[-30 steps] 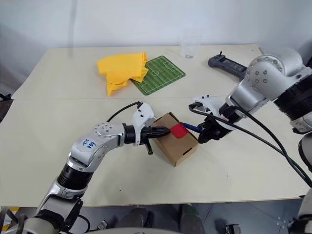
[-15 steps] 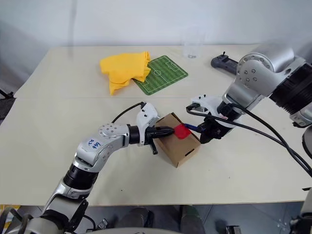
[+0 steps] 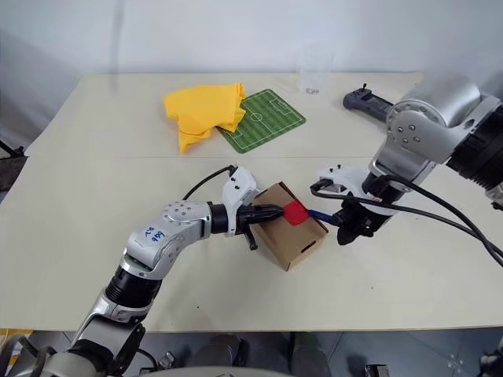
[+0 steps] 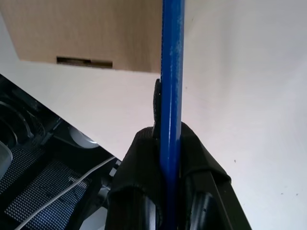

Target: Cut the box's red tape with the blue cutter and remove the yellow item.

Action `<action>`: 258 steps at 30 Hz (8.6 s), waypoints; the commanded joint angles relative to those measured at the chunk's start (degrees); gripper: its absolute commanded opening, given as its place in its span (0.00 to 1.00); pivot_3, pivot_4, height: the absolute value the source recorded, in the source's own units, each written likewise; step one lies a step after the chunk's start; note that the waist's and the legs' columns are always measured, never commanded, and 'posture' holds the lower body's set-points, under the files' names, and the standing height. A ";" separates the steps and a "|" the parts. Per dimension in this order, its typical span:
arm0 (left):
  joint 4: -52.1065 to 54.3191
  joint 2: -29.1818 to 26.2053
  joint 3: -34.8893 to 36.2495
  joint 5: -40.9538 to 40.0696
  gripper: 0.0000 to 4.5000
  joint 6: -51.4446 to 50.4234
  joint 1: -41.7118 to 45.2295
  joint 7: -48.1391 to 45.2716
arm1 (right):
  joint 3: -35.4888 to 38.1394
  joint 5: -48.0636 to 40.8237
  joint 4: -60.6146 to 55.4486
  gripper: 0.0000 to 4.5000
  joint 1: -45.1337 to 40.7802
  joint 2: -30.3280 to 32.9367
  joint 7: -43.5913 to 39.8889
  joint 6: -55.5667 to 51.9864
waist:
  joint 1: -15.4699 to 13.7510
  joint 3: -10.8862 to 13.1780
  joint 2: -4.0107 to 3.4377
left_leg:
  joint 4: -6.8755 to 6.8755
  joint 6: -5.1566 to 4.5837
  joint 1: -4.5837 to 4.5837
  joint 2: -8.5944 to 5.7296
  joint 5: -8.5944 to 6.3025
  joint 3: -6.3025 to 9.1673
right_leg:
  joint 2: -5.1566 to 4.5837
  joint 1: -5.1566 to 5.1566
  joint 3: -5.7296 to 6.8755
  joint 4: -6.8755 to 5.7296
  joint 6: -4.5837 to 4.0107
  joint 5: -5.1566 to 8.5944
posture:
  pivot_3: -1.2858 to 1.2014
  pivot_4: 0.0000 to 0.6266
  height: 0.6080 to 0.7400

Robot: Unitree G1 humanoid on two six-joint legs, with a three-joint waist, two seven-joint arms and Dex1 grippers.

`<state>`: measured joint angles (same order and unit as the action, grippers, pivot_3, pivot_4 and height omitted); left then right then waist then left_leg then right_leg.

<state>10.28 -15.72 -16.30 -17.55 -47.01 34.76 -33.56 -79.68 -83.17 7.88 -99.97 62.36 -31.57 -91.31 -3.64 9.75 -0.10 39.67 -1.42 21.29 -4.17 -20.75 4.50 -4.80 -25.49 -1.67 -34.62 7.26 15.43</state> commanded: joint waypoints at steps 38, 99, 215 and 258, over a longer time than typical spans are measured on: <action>3.38 -17.94 16.06 -13.25 0.00 10.88 -7.28 -25.21 | 75.87 33.85 4.13 0.02 79.39 8.48 -7.14 60.94 | 0.86 0.09 0.07 | -0.29 0.07 0.32 0.26 0.16 -0.74 | 0.25 -0.82 -0.27 -0.44 0.06 -0.03 | 0.52 0.24 1.00; 2.93 -31.16 15.16 -10.51 0.00 12.40 -14.45 -31.28 | 92.67 42.57 -38.73 0.29 82.33 -13.53 -15.93 20.59 | 2.31 0.08 0.05 | -0.04 0.22 -0.14 0.30 0.25 -0.41 | 0.21 -0.22 -0.28 -0.48 -0.01 -0.04 | 0.52 0.24 1.00; 0.25 -14.08 -1.27 -0.16 0.00 14.50 -2.32 -26.86 | 87.11 35.85 -18.93 0.99 63.43 -17.99 4.65 3.43 | 2.15 0.00 0.13 | -0.05 0.11 -0.05 0.25 0.22 -0.32 | 0.19 -0.12 -0.22 -0.39 0.03 -0.13 | 0.52 0.24 1.00; -0.52 -14.55 -0.55 0.23 0.00 14.62 -1.63 -26.57 | 78.06 33.85 2.47 0.01 57.03 -28.55 -5.99 1.39 | 3.67 0.00 0.13 | -0.05 0.16 -0.12 0.28 0.24 -0.33 | 0.22 -0.12 -0.21 -0.50 0.02 -0.13 | 0.52 0.24 1.00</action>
<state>9.80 -30.07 -16.83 -17.80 -32.41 33.38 -60.50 -2.16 -49.37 11.53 -42.16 32.52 -36.52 -89.20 0.03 9.75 0.03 39.63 -1.26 21.19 -3.90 -20.51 4.16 -4.59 -25.62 -1.88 -35.12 7.28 15.30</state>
